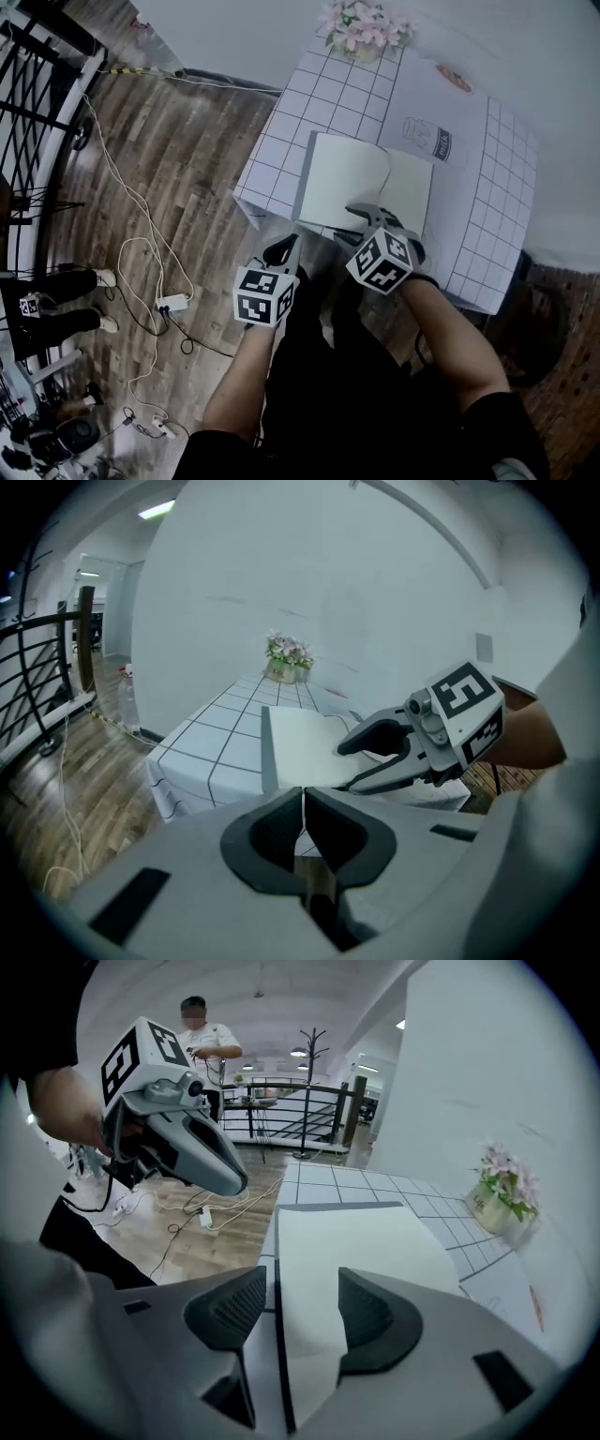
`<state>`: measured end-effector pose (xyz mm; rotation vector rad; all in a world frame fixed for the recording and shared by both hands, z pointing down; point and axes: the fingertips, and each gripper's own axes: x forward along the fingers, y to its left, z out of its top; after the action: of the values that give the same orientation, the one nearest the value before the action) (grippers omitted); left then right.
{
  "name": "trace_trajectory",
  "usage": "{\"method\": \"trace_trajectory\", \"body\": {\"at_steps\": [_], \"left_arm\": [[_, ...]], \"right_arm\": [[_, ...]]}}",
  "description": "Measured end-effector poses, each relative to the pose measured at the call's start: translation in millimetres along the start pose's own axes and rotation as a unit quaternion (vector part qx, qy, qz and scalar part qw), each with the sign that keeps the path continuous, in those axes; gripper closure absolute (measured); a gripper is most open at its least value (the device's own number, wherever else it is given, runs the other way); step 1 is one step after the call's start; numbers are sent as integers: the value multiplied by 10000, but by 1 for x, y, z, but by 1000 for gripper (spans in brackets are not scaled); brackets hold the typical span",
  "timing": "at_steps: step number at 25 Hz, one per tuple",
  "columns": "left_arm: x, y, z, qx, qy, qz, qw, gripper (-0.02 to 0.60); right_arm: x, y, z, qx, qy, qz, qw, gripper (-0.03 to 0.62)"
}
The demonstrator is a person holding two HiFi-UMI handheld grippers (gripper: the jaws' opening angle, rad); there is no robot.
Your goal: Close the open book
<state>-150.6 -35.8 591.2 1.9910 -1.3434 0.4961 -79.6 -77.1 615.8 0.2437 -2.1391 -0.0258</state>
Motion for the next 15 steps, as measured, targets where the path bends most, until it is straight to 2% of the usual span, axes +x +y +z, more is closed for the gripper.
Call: {"method": "trace_trajectory", "body": {"at_steps": [4, 8, 15], "left_arm": [[-8, 17, -18, -244, -69, 136, 9996, 572], [-13, 28, -30, -462, -101, 181, 9987, 572], [-12, 34, -34, -583, -145, 164, 9981, 572]], "right_arm": [[17, -9, 6, -236, 284, 84, 9993, 349], [23, -5, 5, -373, 580, 348, 9970, 341], [29, -5, 4, -437, 835, 648, 9934, 330]]}}
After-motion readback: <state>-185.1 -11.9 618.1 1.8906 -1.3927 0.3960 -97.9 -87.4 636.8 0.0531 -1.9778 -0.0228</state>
